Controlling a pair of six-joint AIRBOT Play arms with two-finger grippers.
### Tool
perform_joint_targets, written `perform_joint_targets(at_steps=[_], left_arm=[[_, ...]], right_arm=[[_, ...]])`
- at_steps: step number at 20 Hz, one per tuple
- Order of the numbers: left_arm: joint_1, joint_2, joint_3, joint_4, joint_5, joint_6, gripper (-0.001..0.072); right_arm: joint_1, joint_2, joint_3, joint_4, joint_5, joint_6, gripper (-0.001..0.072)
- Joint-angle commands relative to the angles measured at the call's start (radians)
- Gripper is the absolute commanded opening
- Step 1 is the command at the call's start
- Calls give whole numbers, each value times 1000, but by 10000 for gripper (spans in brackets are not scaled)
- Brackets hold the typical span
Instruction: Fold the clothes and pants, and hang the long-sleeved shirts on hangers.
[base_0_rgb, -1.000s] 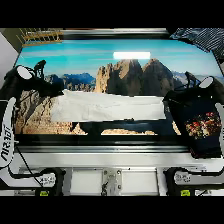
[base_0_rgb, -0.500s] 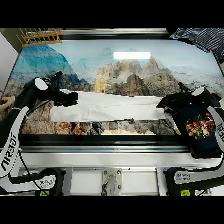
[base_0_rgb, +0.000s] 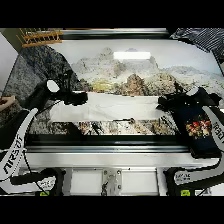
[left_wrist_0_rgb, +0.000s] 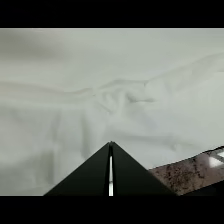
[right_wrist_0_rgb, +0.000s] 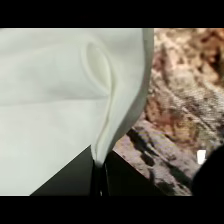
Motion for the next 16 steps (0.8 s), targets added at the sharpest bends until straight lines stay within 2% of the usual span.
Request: perform_joint_targets(at_steps=[1,3,5,8,12,16], left_arm=[[-60,-47,39,0,21,-29,8],[-111,-129,124,-2,-1,-29,8],[-175,-224,230,-2,-1,-30,8],[-271,-367,394,-4,-9,-50,8],[-362,-536,585,-63,-29,-51,8],[-410,-670,727,-77,-124,-51,8]], right_arm=[[-12,47,95,-159,140,37,7],[-15,79,223,-277,290,58,7],[-11,97,351,-293,419,61,7],[28,108,546,-294,573,117,7],[142,108,751,-294,682,153,8],[251,108,887,-294,696,192,8]])
